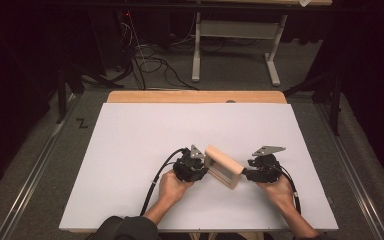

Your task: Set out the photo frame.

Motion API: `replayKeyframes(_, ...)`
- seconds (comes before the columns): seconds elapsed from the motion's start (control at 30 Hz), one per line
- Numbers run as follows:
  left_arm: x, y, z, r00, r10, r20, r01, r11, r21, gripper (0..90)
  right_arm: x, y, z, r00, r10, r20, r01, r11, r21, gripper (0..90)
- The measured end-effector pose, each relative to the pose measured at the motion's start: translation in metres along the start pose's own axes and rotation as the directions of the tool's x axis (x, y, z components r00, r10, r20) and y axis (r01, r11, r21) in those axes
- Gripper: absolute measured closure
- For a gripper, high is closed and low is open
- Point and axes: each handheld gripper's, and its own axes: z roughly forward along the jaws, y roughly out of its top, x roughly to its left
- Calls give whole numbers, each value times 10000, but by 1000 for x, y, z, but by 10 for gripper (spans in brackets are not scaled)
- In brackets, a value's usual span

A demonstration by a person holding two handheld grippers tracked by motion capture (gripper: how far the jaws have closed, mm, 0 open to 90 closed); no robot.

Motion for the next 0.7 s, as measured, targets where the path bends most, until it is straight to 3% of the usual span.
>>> replayKeyframes(0.13, 0, 0, -2, 10000, -23, 29, 23, 9999, -119, 711, 5, -4, -10, 9999, -101, 29, 101, 9999, 84, 524)
replayKeyframes(0.23, 0, 1, -4, 10000, 18, 26, -17, 9998, -192, 711, 10, -12, -22, 9997, -48, -223, 47, 10000, -60, 533)
replayKeyframes(0.37, 0, 2, -4, 10000, -14, 39, 15, 9998, -210, 709, 24, -19, -30, 9967, -479, -653, 472, 9988, -128, 532)
replayKeyframes(0.5, 0, 2, -5, 9999, -144, 35, 145, 9994, -308, 709, 42, -21, -33, 9916, -967, -865, 955, 9953, -173, 525)
replayKeyframes(0.7, 1, 3, -6, 9998, -187, 28, 188, 9994, -298, 710, 50, -21, -32, 9915, -941, -904, 933, 9956, -129, 489)
